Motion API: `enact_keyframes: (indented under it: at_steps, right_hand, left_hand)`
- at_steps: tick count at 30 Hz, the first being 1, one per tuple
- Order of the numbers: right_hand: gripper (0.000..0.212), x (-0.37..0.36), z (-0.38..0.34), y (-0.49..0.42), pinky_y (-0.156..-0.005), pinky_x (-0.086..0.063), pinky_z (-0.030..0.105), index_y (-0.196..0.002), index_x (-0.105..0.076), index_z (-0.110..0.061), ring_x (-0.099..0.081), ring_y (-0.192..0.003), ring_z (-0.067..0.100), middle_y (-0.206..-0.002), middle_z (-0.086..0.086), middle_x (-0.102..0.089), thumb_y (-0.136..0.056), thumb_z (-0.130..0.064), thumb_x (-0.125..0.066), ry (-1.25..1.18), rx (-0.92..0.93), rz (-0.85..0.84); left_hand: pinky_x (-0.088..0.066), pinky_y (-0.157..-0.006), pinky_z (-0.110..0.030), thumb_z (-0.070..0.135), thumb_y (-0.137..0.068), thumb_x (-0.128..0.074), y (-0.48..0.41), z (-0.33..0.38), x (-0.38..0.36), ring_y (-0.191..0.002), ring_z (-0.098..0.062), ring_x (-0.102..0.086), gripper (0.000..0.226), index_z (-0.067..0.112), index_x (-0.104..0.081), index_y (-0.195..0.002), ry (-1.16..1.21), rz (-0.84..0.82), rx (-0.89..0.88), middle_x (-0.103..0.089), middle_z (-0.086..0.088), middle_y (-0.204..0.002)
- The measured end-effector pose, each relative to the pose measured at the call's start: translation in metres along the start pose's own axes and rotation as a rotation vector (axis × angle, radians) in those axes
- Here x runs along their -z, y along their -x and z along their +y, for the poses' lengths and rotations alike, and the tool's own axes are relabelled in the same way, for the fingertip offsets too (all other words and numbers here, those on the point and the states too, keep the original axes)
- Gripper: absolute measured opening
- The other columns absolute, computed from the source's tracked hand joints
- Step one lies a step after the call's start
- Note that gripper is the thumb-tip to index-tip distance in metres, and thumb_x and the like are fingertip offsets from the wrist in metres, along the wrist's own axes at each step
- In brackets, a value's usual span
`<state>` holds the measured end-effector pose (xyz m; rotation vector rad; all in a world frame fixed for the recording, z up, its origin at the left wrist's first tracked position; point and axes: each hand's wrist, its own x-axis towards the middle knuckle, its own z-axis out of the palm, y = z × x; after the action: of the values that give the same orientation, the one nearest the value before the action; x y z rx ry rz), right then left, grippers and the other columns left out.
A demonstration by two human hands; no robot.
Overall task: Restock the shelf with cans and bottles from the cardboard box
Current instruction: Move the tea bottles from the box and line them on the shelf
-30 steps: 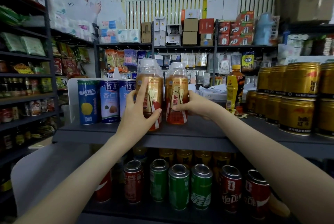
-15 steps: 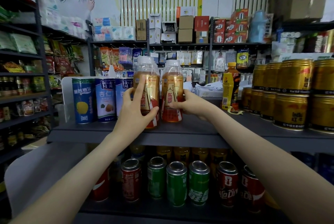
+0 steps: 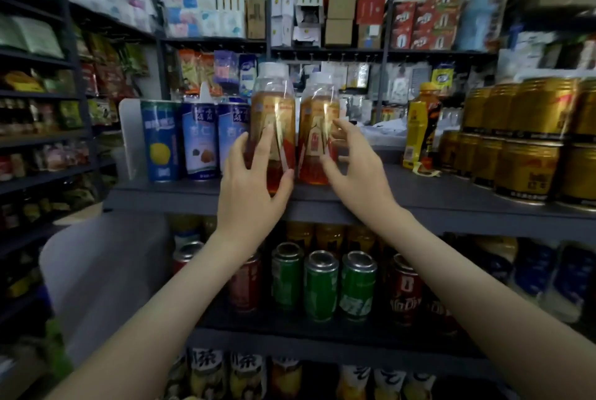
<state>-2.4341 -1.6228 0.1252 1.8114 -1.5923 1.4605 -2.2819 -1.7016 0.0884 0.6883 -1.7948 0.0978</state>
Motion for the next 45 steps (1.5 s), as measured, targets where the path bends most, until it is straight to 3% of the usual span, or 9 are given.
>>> enact_keyframes:
  at_steps: [5,10,17,20,26,31,37,41,45]
  right_hand:
    - [0.034,-0.006,-0.041,0.082,-0.083,-0.047,0.011,-0.126,-0.051,-0.009,-0.055,-0.101,0.002,-0.109,-0.003,-0.056,-0.093,-0.005,-0.056,-0.222,0.198,-0.002]
    - [0.025,-0.055,-0.057,0.173,-0.082,-0.042,0.006,-0.119,-0.057,-0.01,-0.051,-0.097,-0.005,-0.108,-0.009,-0.053,-0.094,-0.006,-0.055,-0.348,0.206,-0.41]
    - [0.027,-0.154,-0.088,0.302,-0.081,-0.049,0.03,-0.123,-0.053,-0.018,-0.057,-0.095,0.01,-0.101,-0.009,-0.052,-0.096,-0.015,-0.053,-0.382,0.043,-0.875]
    - [0.03,-0.193,-0.12,0.348,-0.086,-0.049,0.032,-0.126,-0.048,-0.02,-0.056,-0.1,0.013,-0.106,-0.008,-0.051,-0.097,-0.017,-0.051,-0.393,0.009,-1.088]
    - [0.032,-0.284,-0.17,0.428,-0.084,-0.048,0.034,-0.126,-0.05,-0.017,-0.058,-0.097,0.021,-0.104,-0.004,-0.051,-0.094,-0.016,-0.054,-0.377,0.062,-1.32]
    - [0.041,-0.38,-0.188,0.515,-0.09,-0.046,0.028,-0.136,-0.045,-0.015,-0.056,-0.113,0.02,-0.129,0.003,-0.053,-0.095,-0.018,-0.053,-0.298,0.018,-1.556]
    - [0.044,-0.496,-0.192,0.625,-0.095,-0.041,0.023,-0.138,-0.042,-0.021,-0.055,-0.112,0.013,-0.129,0.001,-0.054,-0.095,-0.011,-0.049,-0.135,-0.018,-1.757]
    - [0.044,-0.551,-0.183,0.708,-0.094,-0.039,0.022,-0.138,-0.042,-0.016,-0.054,-0.116,0.018,-0.129,0.002,-0.055,-0.094,-0.011,-0.05,-0.107,-0.099,-1.829]
    - [0.042,-0.603,-0.168,0.791,-0.085,-0.042,0.025,-0.133,-0.045,-0.014,-0.058,-0.11,0.019,-0.122,0.006,-0.059,-0.092,-0.009,-0.056,-0.114,-0.374,-1.842]
  left_hand:
    - [-0.041,-0.094,-0.024,0.021,-0.091,-0.045,0.066,0.003,0.041,-0.112,-0.022,-0.051,0.044,0.009,-0.049,-0.133,0.064,-0.077,-0.043,-0.05,-0.01,-0.123]
    - [-0.039,-0.079,-0.014,0.025,-0.09,-0.044,0.179,-0.004,0.088,-0.096,-0.011,-0.054,0.039,0.008,-0.053,-0.124,-0.024,-0.173,0.161,-0.055,-0.004,-0.109]
    - [-0.045,-0.092,-0.033,0.017,-0.092,-0.054,0.369,-0.024,0.182,-0.113,-0.023,-0.054,0.041,0.012,-0.047,-0.132,-0.271,-0.399,0.765,-0.052,-0.007,-0.125]
    - [-0.045,-0.095,-0.034,0.022,-0.095,-0.051,0.431,-0.033,0.232,-0.117,-0.022,-0.052,0.041,0.013,-0.046,-0.135,-0.382,-0.469,0.961,-0.051,-0.006,-0.129]
    - [-0.044,-0.086,-0.031,0.02,-0.094,-0.05,0.541,-0.069,0.303,-0.109,-0.023,-0.056,0.035,0.014,-0.051,-0.128,-0.511,-0.535,1.207,-0.053,-0.005,-0.122]
    - [-0.054,-0.074,-0.039,0.034,-0.087,-0.033,0.636,-0.128,0.339,-0.098,-0.032,-0.061,0.046,0.012,-0.058,-0.119,-0.504,-0.612,1.343,-0.058,-0.01,-0.11]
    - [-0.043,-0.093,-0.028,0.026,-0.097,-0.04,0.745,-0.212,0.348,-0.118,-0.018,-0.048,0.043,0.021,-0.037,-0.14,-0.473,-0.841,1.51,-0.043,-0.002,-0.136]
    - [-0.042,-0.098,-0.03,0.027,-0.096,-0.04,0.827,-0.259,0.323,-0.124,-0.018,-0.044,0.046,0.022,-0.034,-0.142,-0.416,-0.925,1.593,-0.038,-0.001,-0.142]
    - [-0.041,-0.099,-0.032,0.027,-0.096,-0.044,0.913,-0.3,0.281,-0.126,-0.019,-0.04,0.046,0.023,-0.034,-0.141,-0.377,-0.959,1.686,-0.037,-0.001,-0.14]
